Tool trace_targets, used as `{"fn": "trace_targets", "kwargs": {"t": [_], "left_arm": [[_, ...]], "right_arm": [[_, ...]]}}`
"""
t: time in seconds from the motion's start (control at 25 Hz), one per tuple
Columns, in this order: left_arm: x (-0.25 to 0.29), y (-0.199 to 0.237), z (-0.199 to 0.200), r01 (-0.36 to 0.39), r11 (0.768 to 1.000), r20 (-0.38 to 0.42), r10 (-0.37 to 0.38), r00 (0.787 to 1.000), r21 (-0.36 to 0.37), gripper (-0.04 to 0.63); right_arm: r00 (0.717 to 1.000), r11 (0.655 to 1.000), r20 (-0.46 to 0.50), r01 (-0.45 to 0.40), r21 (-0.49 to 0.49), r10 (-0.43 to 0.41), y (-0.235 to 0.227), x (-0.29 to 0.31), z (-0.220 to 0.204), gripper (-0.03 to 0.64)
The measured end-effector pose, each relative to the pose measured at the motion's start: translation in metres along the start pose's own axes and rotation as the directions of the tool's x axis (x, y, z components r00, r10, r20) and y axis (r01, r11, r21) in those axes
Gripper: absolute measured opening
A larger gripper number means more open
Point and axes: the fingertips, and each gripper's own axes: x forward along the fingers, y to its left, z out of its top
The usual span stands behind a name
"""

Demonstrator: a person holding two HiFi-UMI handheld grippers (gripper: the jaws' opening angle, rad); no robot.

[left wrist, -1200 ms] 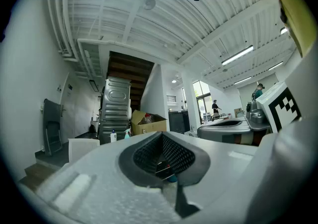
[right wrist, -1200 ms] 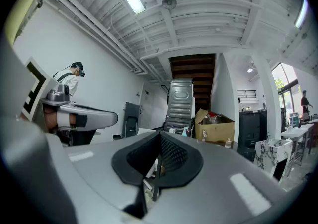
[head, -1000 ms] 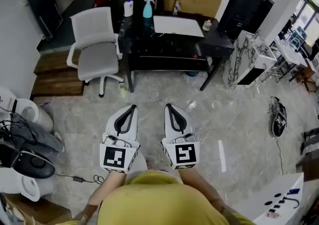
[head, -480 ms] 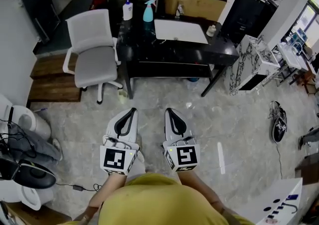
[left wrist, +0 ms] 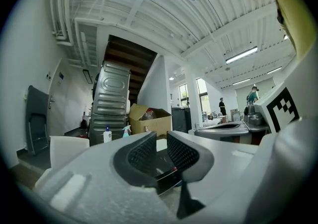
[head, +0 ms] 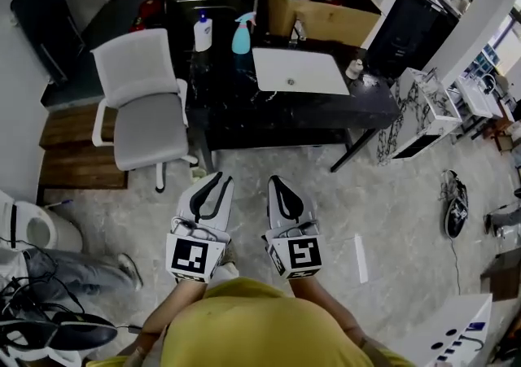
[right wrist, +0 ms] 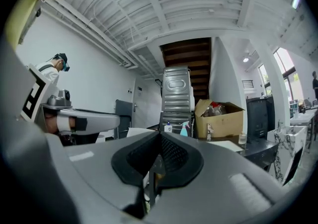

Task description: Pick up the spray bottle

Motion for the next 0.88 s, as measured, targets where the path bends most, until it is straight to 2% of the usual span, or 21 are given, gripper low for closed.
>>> {"fn": "trace_targets", "kwargs": {"t": [0.2,0.44,0.88], "left_arm": [[0.043,0.031,-0.003,0.049,0.999,0.004,-0.049,0.999,-0.008,0.081],[0.073,0.053,-0.007,0.073,0.997,-0.008,-0.074,0.997,-0.031,0.105],[0.147,0.096,-0.032,0.064,0.996,-0.015,-0.065,0.998,-0.063,0.135]], "right_arm": [[0.999,0.999,-0.01,0.04,0.01,-0.04,-0.013,0.048,-0.005,0.0],[0.998,0.998,-0.038,0.058,0.003,-0.058,-0.023,0.078,-0.011,0.0],[0.998,0.998,-0.044,0.055,0.011,-0.055,-0.067,0.159,-0.029,0.002]]}}
